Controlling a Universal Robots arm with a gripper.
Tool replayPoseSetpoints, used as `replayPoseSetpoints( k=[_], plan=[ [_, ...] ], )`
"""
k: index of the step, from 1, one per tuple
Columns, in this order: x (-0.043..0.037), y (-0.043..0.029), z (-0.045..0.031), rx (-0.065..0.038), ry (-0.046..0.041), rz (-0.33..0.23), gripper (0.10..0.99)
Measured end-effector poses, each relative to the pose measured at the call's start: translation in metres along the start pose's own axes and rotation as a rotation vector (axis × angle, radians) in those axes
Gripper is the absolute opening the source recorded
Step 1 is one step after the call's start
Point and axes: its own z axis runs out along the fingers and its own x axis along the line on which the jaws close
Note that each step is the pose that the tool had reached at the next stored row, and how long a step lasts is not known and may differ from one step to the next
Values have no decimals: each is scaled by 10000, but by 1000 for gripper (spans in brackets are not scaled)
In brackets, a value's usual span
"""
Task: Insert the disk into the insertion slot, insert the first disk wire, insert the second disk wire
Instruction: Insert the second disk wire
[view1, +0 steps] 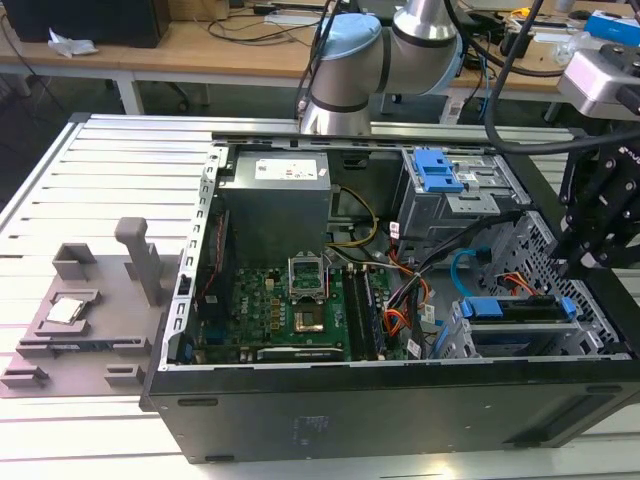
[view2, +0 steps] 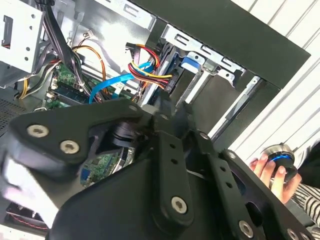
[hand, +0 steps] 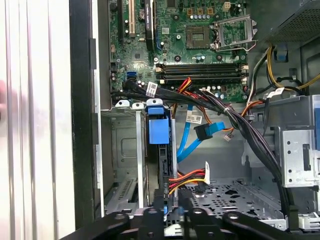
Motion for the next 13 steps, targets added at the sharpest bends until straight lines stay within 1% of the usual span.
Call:
replayPoseSetpoints(
  k=[1,3,5,6,7,8,10,11,13],
  plan=[
    [0,0,-1,0,0,0,302],
    [-4,20,2,0,5,1,302],
    [-55,129,34,0,1,-9,302],
    [-123,226,58,0,2,-16,302],
    [-174,302,84,0,-3,-40,302],
    [-209,341,98,0,-5,-60,302],
    [-244,387,112,1,-4,-75,302],
    [-264,433,126,0,-3,-102,302],
    [-274,478,143,1,-2,-143,302]
  ],
)
